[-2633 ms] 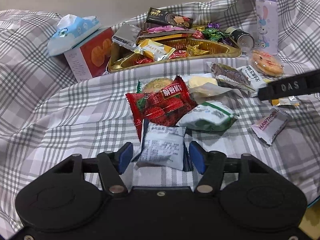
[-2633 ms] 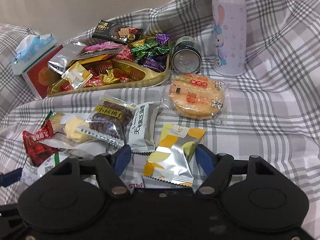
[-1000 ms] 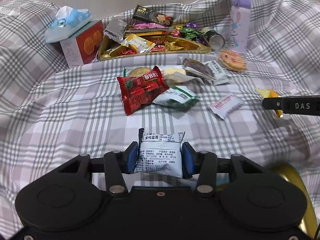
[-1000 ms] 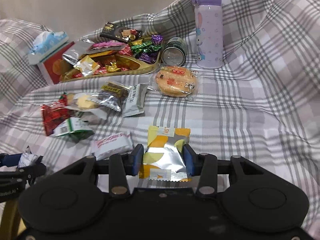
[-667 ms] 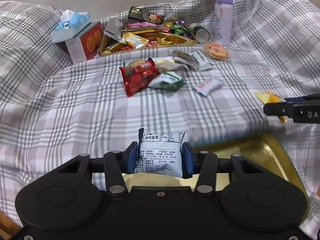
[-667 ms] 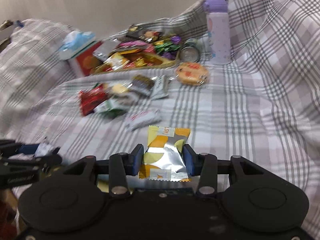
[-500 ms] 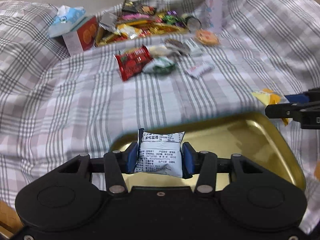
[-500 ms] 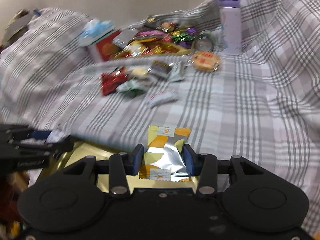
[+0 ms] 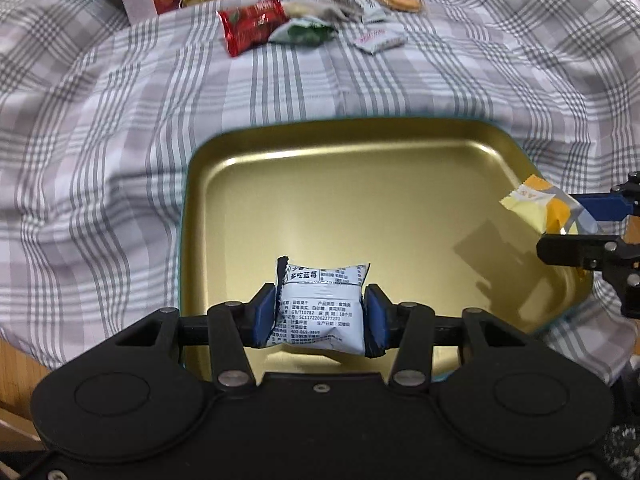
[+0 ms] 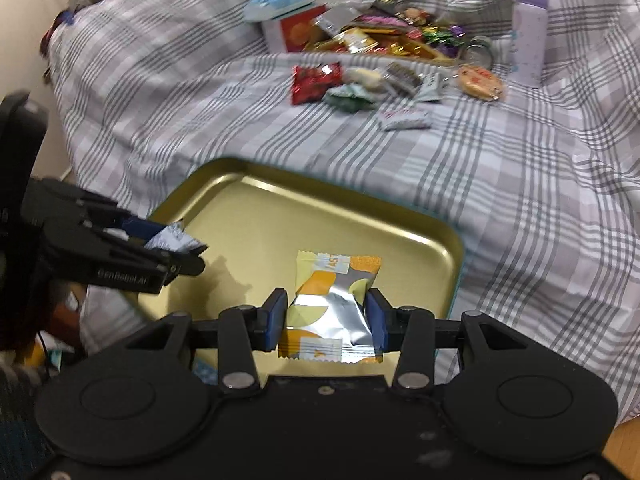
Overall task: Organize snacks
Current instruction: 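Carry both held packets back over the gold tray, then open left tool over the tray while right tool releases its packet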
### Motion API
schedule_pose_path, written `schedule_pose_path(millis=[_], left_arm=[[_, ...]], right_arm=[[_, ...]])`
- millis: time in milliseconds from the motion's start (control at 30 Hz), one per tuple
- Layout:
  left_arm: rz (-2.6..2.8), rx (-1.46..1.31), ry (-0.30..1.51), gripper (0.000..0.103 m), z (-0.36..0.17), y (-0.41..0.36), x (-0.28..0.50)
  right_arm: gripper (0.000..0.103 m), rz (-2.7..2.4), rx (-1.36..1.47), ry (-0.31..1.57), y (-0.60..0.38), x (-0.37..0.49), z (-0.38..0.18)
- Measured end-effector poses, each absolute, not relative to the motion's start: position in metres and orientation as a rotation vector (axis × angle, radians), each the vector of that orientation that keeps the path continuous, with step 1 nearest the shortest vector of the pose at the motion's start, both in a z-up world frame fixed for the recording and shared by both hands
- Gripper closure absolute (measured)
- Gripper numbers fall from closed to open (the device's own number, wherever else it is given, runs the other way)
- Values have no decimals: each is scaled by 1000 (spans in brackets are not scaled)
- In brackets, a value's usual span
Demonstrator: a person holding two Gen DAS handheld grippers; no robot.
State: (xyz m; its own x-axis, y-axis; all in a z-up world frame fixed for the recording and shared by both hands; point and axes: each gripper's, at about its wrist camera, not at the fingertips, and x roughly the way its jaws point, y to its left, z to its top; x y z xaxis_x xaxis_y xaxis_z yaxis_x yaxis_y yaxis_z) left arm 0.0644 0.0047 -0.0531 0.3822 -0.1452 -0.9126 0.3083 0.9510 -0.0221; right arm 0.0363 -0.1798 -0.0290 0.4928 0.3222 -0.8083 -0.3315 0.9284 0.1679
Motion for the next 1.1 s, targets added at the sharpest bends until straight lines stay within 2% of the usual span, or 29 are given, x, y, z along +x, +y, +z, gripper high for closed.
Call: schedule_pose_path(millis=[467, 1100], left_arm=[[-279, 212, 1166, 45, -62, 3, 58], [-289, 235, 1048, 44, -50, -1, 50]], right_arm=[[57, 373, 4, 1070, -179, 29, -55], [55, 388, 22, 1055, -176, 31, -53]])
